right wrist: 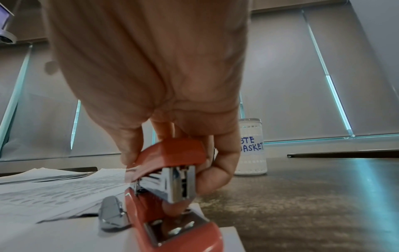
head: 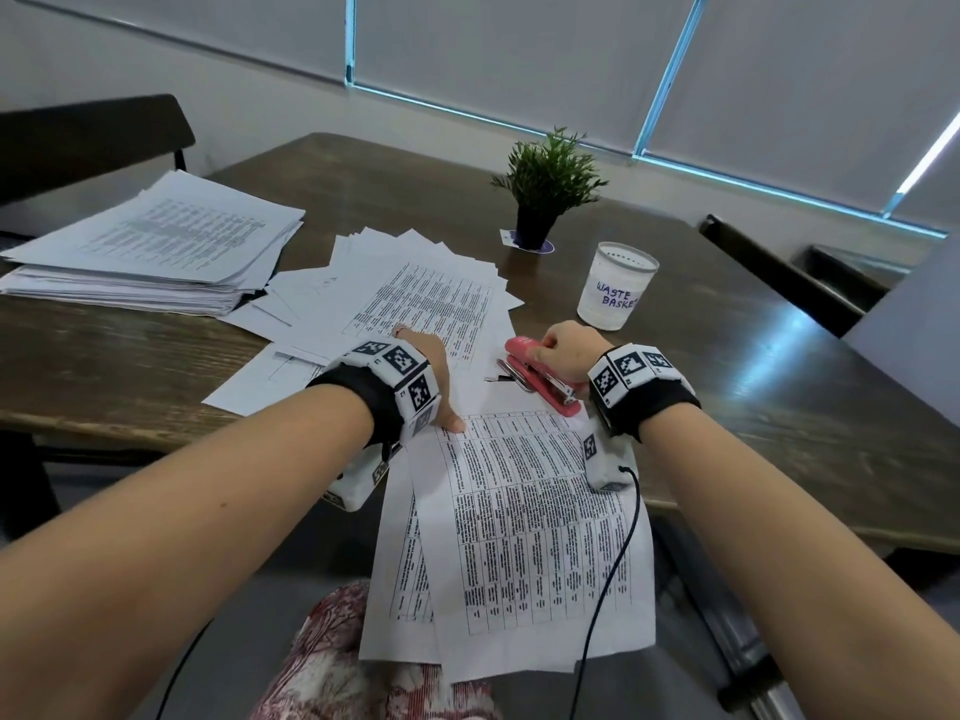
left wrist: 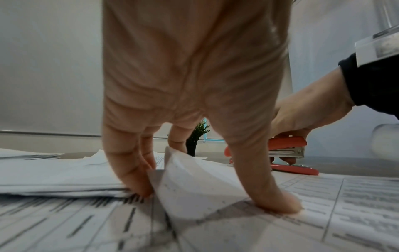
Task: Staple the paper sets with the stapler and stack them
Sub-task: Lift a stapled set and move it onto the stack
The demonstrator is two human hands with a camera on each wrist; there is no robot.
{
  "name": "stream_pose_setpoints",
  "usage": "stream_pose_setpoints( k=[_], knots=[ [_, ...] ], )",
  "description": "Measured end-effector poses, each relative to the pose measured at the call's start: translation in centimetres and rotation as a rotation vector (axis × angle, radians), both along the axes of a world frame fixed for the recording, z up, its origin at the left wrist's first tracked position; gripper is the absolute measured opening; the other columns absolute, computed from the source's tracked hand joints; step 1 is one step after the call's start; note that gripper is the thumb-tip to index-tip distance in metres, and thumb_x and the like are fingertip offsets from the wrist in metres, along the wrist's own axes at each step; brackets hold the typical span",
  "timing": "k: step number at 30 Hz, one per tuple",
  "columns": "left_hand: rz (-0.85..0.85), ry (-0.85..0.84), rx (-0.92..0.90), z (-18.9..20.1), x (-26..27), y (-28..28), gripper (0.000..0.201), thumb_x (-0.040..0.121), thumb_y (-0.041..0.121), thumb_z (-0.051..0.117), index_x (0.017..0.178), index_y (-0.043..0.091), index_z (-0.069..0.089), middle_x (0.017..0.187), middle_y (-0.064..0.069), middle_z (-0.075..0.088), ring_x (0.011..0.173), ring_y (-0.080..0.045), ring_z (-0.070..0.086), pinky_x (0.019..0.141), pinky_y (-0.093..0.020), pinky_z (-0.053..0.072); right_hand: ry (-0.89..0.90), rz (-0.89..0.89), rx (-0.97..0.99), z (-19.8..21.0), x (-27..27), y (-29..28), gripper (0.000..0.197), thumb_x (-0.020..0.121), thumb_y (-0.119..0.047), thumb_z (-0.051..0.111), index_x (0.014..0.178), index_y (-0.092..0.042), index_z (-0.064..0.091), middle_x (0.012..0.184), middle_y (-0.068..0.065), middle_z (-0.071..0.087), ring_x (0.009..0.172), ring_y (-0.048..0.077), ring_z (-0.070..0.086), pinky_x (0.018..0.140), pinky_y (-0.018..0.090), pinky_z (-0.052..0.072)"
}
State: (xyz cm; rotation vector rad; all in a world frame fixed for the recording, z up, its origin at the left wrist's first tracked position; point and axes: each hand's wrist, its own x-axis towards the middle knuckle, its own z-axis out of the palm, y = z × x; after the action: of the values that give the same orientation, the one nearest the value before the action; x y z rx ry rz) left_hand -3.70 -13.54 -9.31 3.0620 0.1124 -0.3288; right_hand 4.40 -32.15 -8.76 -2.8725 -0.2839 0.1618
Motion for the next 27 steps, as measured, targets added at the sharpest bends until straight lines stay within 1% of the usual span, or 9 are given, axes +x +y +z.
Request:
stream_pose_setpoints(
  k=[5, 9, 15, 17, 19, 21, 23, 25, 27],
  knots=[
    [0.036, -0.017, -0.073, -0.3, -0.2, -0.1, 0.067, 0.058, 0.061, 0.083, 0.080, 0.011, 0.045, 0.077, -0.001, 0.053, 0.091, -0.021, 0.059, 0.082, -0.029, 0.052, -0.008, 0.008, -0.009, -0.1, 0.2, 0.3, 0.035, 0.096, -0.037, 0.054, 0.114, -0.007, 0.062, 0.100, 0.010, 0.063, 0.076, 0.023, 0.057, 0.050, 0.025, 0.036],
    [0.063, -0.027, -0.232, -0.6, 0.0, 0.6, 0.065, 0.060, 0.048, 0.089, 0.093, 0.011, 0.047, 0.084, -0.001, 0.054, 0.085, -0.021, 0.054, 0.074, -0.029, 0.047, -0.016, 0.004, -0.042, 0.0, 0.6, 0.2, 0.037, 0.096, -0.039, 0.054, 0.115, -0.008, 0.062, 0.105, 0.009, 0.064, 0.085, 0.024, 0.058, 0.067, 0.029, 0.042],
    [0.204, -0.206, -0.368, 2.1, 1.0, 3.8, 0.062, 0.063, 0.032, 0.091, 0.106, 0.005, 0.055, 0.107, -0.013, 0.062, 0.093, -0.027, 0.057, 0.079, -0.034, 0.049, -0.091, -0.044, -0.035, 0.6, 1.5, -0.9, 0.042, 0.097, -0.043, 0.049, 0.111, -0.005, 0.060, 0.098, 0.010, 0.062, 0.085, 0.027, 0.056, 0.072, 0.030, 0.041],
    [0.272, -0.267, -0.361, 3.5, 1.5, 5.4, 0.067, 0.064, 0.026, 0.090, 0.116, 0.000, 0.057, 0.118, -0.017, 0.062, 0.108, -0.031, 0.059, 0.089, -0.037, 0.050, -0.111, -0.059, -0.022, 0.7, 1.7, -1.1, 0.046, 0.097, -0.045, 0.047, 0.109, -0.002, 0.060, 0.102, 0.015, 0.065, 0.084, 0.029, 0.056, 0.072, 0.031, 0.041],
    [0.334, -0.300, -0.325, 4.3, 2.3, 7.1, 0.061, 0.068, 0.020, 0.088, 0.117, -0.001, 0.059, 0.121, -0.018, 0.062, 0.113, -0.032, 0.059, 0.089, -0.037, 0.049, -0.104, -0.060, -0.034, 0.6, 1.9, -1.0, 0.048, 0.098, -0.045, 0.045, 0.105, -0.001, 0.061, 0.101, 0.017, 0.066, 0.082, 0.030, 0.057, 0.072, 0.032, 0.042],
    [0.376, -0.331, -0.286, 4.7, 2.5, 8.9, 0.039, 0.072, 0.015, 0.084, 0.101, 0.001, 0.062, 0.116, -0.019, 0.064, 0.108, -0.034, 0.061, 0.081, -0.036, 0.048, -0.081, -0.056, -0.061, 0.4, 1.8, -1.0, 0.049, 0.097, -0.048, 0.045, 0.096, -0.002, 0.061, 0.091, 0.015, 0.065, 0.079, 0.030, 0.058, 0.070, 0.031, 0.044],
    [0.426, -0.401, -0.237, 4.4, 2.9, 10.5, 0.022, 0.077, 0.012, 0.076, 0.084, 0.004, 0.056, 0.111, -0.022, 0.066, 0.103, -0.038, 0.062, 0.082, -0.038, 0.050, -0.049, -0.044, -0.080, -0.1, 1.8, -1.1, 0.050, 0.095, -0.054, 0.048, 0.088, -0.005, 0.057, 0.081, 0.011, 0.061, 0.077, 0.030, 0.059, 0.068, 0.031, 0.043],
    [0.452, -0.423, -0.164, 4.0, 3.2, 11.1, 0.010, 0.085, 0.007, 0.063, 0.094, 0.001, 0.059, 0.115, -0.024, 0.063, 0.110, -0.041, 0.059, 0.093, -0.045, 0.049, -0.026, -0.028, -0.079, -0.4, 1.8, -1.2, 0.048, 0.094, -0.051, 0.050, 0.091, -0.005, 0.059, 0.086, 0.012, 0.063, 0.082, 0.031, 0.062, 0.070, 0.033, 0.047],
    [0.456, -0.413, -0.066, 2.9, 3.8, 10.9, 0.027, 0.092, -0.001, 0.051, 0.118, -0.008, 0.053, 0.126, -0.027, 0.056, 0.121, -0.041, 0.052, 0.101, -0.044, 0.042, -0.035, -0.013, -0.076, -0.4, 1.9, -1.1, 0.045, 0.094, -0.047, 0.051, 0.104, -0.005, 0.061, 0.099, 0.014, 0.065, 0.092, 0.033, 0.063, 0.080, 0.037, 0.051]
  ],
)
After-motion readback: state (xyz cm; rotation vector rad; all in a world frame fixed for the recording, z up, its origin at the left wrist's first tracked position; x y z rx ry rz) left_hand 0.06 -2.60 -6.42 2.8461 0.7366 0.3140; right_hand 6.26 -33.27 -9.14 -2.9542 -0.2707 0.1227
